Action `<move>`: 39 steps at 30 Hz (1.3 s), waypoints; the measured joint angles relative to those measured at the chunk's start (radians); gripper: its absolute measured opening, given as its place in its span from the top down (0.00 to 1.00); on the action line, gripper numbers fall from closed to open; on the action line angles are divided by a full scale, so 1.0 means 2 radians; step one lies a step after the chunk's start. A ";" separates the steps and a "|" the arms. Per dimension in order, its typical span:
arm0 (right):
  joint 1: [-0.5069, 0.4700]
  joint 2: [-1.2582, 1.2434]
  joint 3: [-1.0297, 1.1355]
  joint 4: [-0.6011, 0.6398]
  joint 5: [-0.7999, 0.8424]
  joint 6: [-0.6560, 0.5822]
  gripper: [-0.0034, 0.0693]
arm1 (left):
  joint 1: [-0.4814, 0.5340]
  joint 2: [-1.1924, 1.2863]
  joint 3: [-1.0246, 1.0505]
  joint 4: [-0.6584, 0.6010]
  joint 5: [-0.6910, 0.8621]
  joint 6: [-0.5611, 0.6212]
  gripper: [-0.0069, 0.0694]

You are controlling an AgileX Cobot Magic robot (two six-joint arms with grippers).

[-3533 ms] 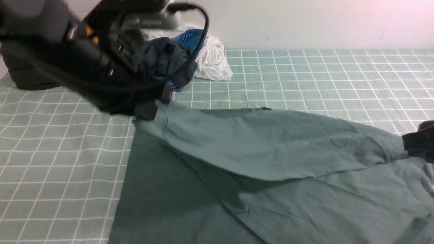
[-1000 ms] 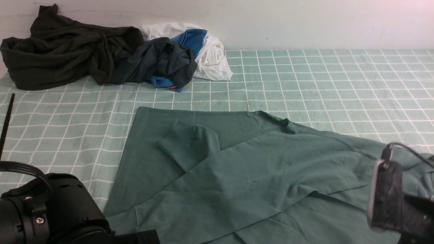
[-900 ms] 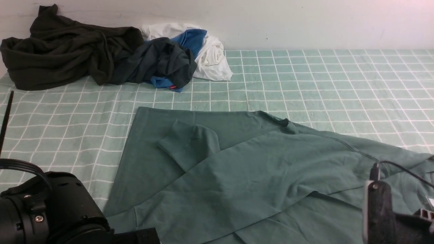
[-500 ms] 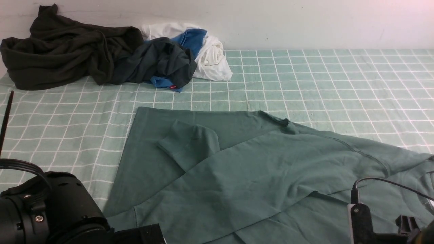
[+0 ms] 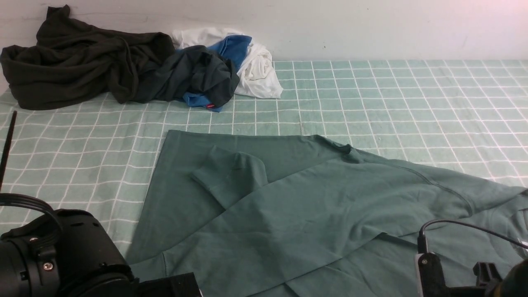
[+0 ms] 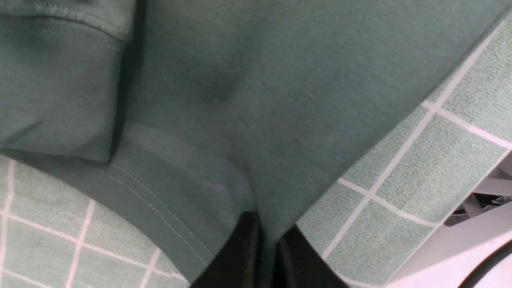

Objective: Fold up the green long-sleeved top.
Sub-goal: Use both arms simultaneously to clamp the lower edge of the clothing fabric, then use both arms to drag the lower edge of the fabric forward and fold it over the upper edge

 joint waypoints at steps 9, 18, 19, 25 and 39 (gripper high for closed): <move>-0.009 -0.011 -0.089 0.000 0.062 0.000 0.95 | 0.020 0.000 -0.014 0.012 0.014 -0.002 0.90; -0.083 0.023 -0.279 0.032 0.095 -0.035 0.95 | 0.149 0.029 -0.160 0.053 0.020 0.024 0.89; -0.101 0.051 -0.316 0.046 0.096 -0.048 0.95 | 0.177 0.053 -0.205 0.054 0.010 0.036 0.89; -0.140 0.161 -0.440 0.068 0.095 -0.055 0.95 | 0.243 0.186 -0.368 0.057 -0.001 0.055 0.89; -0.164 0.334 -0.573 0.067 0.031 0.049 0.94 | 0.279 0.417 -0.619 0.069 -0.021 0.065 0.88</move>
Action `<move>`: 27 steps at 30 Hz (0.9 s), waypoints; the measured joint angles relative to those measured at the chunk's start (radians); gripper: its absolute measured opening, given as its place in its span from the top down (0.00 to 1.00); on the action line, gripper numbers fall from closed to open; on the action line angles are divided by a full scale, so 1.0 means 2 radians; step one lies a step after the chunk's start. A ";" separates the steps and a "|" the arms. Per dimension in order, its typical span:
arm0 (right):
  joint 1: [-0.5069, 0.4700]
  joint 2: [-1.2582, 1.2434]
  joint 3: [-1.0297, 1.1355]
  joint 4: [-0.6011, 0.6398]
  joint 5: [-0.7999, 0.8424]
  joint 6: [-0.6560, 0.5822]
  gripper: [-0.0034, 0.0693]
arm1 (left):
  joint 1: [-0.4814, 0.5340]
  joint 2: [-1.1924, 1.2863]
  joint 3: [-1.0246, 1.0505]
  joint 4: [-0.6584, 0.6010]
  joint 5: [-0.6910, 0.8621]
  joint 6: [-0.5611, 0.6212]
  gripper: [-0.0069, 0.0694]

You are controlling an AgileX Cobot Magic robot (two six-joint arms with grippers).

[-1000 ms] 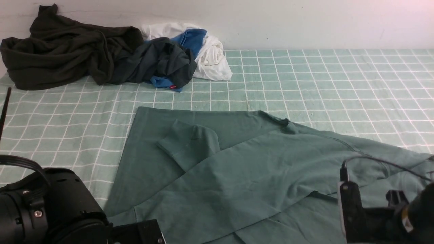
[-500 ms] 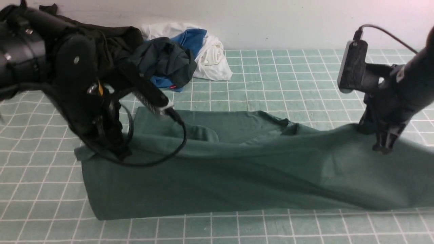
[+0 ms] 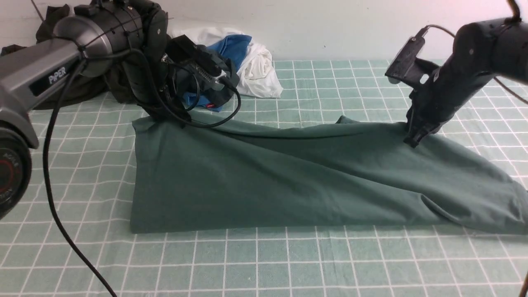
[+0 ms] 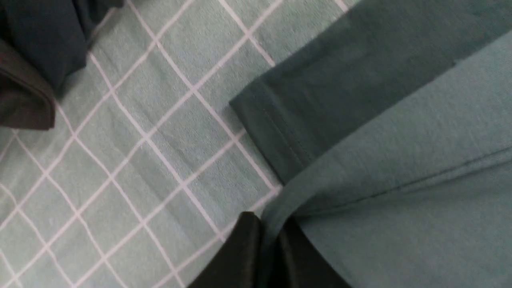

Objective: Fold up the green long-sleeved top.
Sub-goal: Use both arms to drag the lower edge of the fabric forward and fold it over the upper edge, then use the right arm to clamp the right edge of the fabric

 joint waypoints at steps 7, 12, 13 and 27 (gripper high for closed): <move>-0.005 0.018 -0.012 -0.009 -0.038 0.111 0.68 | 0.001 0.035 -0.008 0.005 -0.052 -0.015 0.70; -0.004 -0.001 -0.037 -0.007 -0.007 0.195 0.53 | 0.005 0.036 -0.018 0.014 -0.052 -0.096 0.46; 0.001 -0.009 -0.039 0.004 0.014 0.200 0.51 | 0.005 0.036 -0.025 0.016 -0.040 -0.115 0.41; 0.076 0.066 -0.028 0.125 -0.003 0.144 0.49 | -0.023 0.024 -0.077 -0.027 0.108 -0.137 0.62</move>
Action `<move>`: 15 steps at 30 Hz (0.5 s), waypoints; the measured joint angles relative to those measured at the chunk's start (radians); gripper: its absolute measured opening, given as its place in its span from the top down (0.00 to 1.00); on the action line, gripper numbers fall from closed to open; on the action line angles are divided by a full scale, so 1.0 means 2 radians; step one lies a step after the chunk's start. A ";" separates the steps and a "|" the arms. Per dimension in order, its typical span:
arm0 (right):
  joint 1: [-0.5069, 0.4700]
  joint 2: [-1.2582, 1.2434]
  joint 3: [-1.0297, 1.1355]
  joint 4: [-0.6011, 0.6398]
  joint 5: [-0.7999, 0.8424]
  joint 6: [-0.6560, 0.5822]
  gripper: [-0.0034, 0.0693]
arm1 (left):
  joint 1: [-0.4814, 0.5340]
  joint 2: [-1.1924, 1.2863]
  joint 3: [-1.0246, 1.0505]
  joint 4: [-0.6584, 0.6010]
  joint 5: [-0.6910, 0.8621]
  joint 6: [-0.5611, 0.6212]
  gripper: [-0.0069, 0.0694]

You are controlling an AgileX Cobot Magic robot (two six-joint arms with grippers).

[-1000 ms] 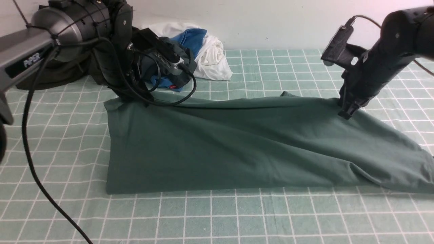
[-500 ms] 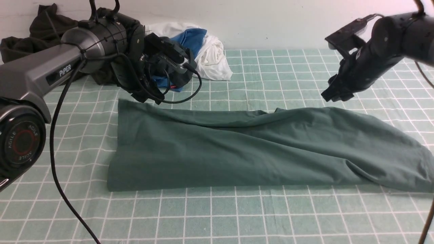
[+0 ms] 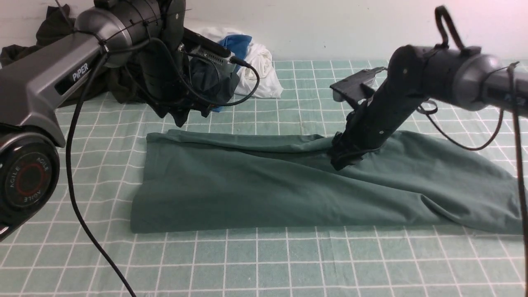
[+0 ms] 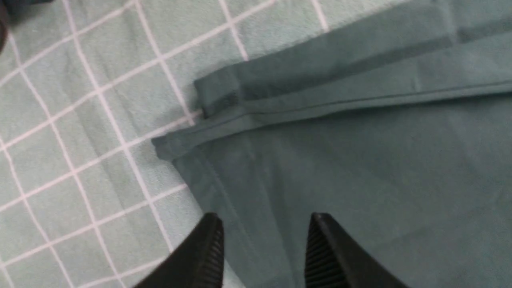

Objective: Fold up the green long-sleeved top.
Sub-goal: Use the right arm to clamp the right edge of the fabric

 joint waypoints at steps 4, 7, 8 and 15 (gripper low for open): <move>-0.010 0.021 0.002 -0.032 -0.098 0.071 0.49 | -0.002 -0.002 0.001 -0.003 0.006 0.004 0.83; -0.034 0.021 -0.009 -0.078 -0.131 0.141 0.49 | -0.002 -0.014 0.011 -0.004 0.006 0.004 0.90; -0.045 0.021 -0.016 -0.090 -0.127 0.160 0.49 | -0.002 -0.021 0.017 -0.006 0.006 0.004 0.91; -0.101 -0.018 -0.093 -0.135 0.022 0.161 0.49 | -0.020 -0.085 0.119 -0.026 0.006 0.004 0.91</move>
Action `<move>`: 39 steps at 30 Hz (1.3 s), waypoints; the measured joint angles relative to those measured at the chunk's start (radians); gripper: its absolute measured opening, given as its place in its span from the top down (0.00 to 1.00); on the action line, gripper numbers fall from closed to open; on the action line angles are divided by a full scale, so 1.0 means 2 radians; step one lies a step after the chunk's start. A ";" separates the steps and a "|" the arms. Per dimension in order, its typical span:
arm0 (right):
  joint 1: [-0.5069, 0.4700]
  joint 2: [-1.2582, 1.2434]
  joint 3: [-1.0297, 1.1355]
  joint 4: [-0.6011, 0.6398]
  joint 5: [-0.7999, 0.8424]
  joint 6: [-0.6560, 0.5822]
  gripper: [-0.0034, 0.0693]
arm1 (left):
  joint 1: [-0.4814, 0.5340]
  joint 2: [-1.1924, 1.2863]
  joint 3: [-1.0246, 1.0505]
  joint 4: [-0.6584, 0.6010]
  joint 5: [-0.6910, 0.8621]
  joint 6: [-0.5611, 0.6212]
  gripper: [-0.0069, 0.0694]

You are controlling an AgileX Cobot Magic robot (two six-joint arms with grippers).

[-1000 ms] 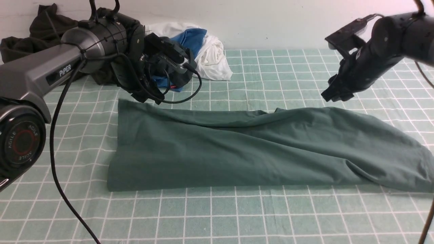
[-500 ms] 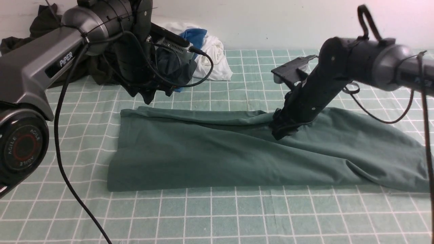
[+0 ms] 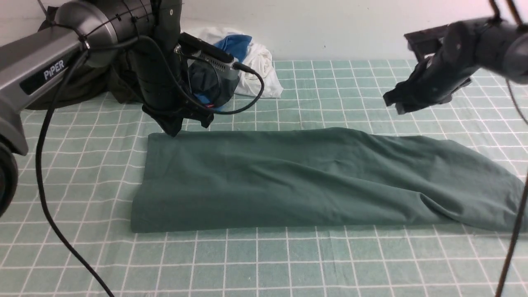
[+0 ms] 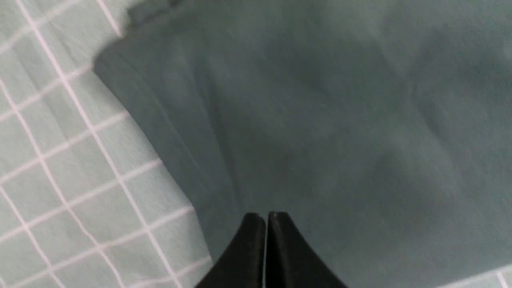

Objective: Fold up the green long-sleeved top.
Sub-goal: Use the right arm to clamp the right edge of the fabric

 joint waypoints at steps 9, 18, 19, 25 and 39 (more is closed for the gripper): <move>-0.045 -0.141 0.066 0.004 0.132 -0.034 0.49 | -0.019 -0.035 0.213 -0.021 -0.090 0.000 0.91; -0.111 -0.230 0.268 0.007 0.068 -0.009 0.49 | 0.015 -0.036 0.277 -0.016 -0.157 0.000 0.91; -0.123 -0.227 0.282 0.007 0.058 -0.004 0.49 | 0.019 -0.036 0.277 -0.017 -0.159 0.000 0.91; -0.181 -0.169 0.306 0.010 0.033 0.011 0.38 | 0.022 -0.036 0.277 -0.021 -0.160 0.000 0.91; -0.188 -0.087 0.306 0.041 -0.009 0.010 0.26 | 0.023 -0.037 0.277 -0.023 -0.163 0.000 0.91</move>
